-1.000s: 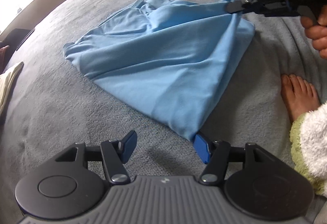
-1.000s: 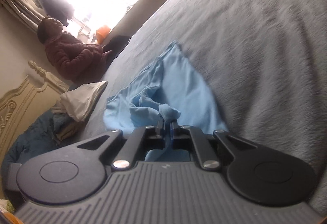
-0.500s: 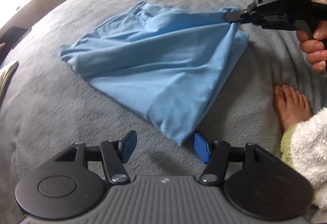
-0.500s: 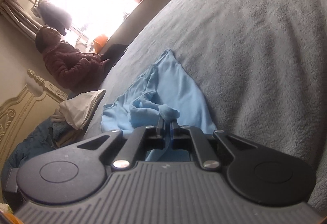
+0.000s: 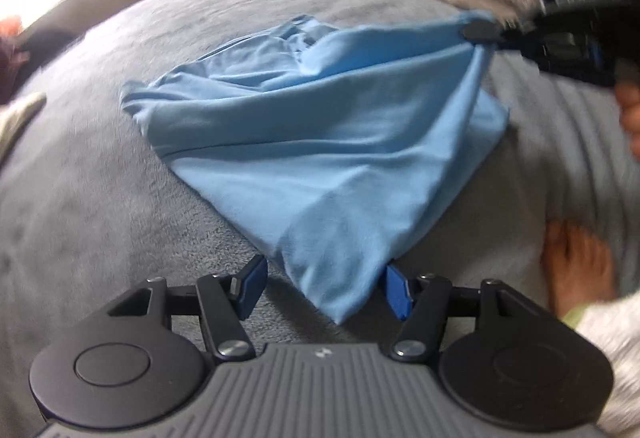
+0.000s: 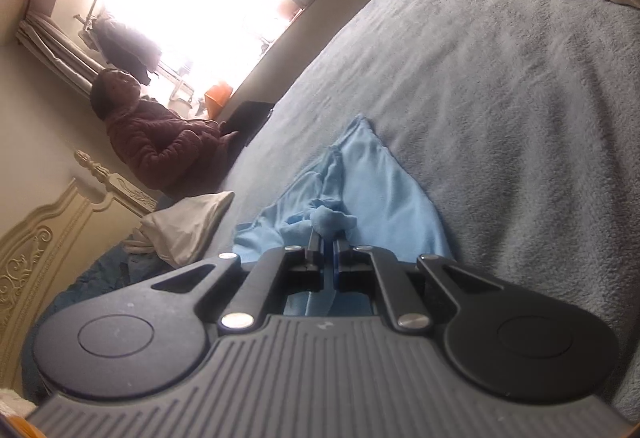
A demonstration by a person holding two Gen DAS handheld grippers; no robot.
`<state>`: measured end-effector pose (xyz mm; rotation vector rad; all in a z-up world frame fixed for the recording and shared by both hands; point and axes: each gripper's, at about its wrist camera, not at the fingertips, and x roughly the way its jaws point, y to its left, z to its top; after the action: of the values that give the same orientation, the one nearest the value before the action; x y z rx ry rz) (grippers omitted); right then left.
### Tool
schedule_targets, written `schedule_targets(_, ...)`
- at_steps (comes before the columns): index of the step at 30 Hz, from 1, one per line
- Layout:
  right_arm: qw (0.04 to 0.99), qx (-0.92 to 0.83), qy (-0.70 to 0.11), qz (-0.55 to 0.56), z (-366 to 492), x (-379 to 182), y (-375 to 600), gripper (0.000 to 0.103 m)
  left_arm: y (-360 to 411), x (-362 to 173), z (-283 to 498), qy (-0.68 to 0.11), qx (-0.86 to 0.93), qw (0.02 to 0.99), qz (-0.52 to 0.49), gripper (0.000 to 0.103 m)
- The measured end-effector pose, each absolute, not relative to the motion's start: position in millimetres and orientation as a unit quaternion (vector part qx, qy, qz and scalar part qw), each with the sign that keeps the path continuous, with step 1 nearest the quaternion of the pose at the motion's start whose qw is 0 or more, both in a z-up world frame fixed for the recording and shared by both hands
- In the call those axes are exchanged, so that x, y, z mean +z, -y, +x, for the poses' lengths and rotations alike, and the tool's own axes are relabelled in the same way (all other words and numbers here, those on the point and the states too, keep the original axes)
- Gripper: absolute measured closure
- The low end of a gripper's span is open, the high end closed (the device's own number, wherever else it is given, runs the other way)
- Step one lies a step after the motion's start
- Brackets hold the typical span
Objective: Fold clothes
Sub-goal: 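Lower the held shirt edge with the right gripper onto the shirt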
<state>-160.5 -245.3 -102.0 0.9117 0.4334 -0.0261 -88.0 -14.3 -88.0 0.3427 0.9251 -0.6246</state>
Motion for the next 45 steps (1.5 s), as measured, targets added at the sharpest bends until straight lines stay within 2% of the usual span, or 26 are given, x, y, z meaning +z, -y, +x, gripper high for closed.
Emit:
schedule_targets(2, 0.873, -0.007, -0.205, 0.442, -159.5, -100.4, 245.6, 0.101, 12.0, -86.0, -85.9, -0.443, -0.302, 0.832, 0.145, 0.037)
schedule_targets(9, 0.876, -0.005, -0.195, 0.441, -159.3, -93.0, 246.5, 0.101, 12.6, -88.4, -94.7, -0.446, -0.320, 0.820, 0.160, 0.036)
schedule_targets(16, 0.868, -0.018, -0.218, 0.446, -165.9, -109.1, 246.1, 0.101, -5.6, -83.2, -88.5, -0.464, -0.323, 0.816, 0.119, 0.043)
schedule_targets(24, 0.855, -0.037, -0.270, 0.441, -170.6, -137.9, 247.4, 0.099, -20.8, -75.6, -80.7, -0.489, -0.356, 0.795, 0.044, 0.043)
schedule_targets(28, 0.862, -0.043, -0.285, 0.417, -175.2, -126.8, 252.3, 0.094, -23.7, -75.0, -78.4, -0.498, -0.356, 0.790, 0.033, 0.041)
schedule_targets(32, 0.868, -0.049, -0.300, 0.392, -179.7, -115.6, 257.2, 0.079, -32.0, -74.9, -69.5, -0.507, -0.342, 0.791, 0.013, 0.040)
schedule_targets(35, 0.880, -0.042, -0.287, 0.376, -171.1, -96.4, 270.1, 0.077, -35.9, -76.6, -62.4, -0.512, -0.333, 0.792, 0.007, 0.038)
schedule_targets(41, 0.884, 0.017, -0.303, 0.355, -91.3, -77.3, 266.2, 0.069, -38.8, -83.4, -49.2, -0.522, -0.317, 0.792, 0.012, 0.038)
schedule_targets(45, 0.876, 0.033, -0.338, 0.344, -20.6, -83.6, 258.5, 0.068, -40.7, -88.0, -40.4, -0.528, -0.307, 0.792, 0.014, 0.038)
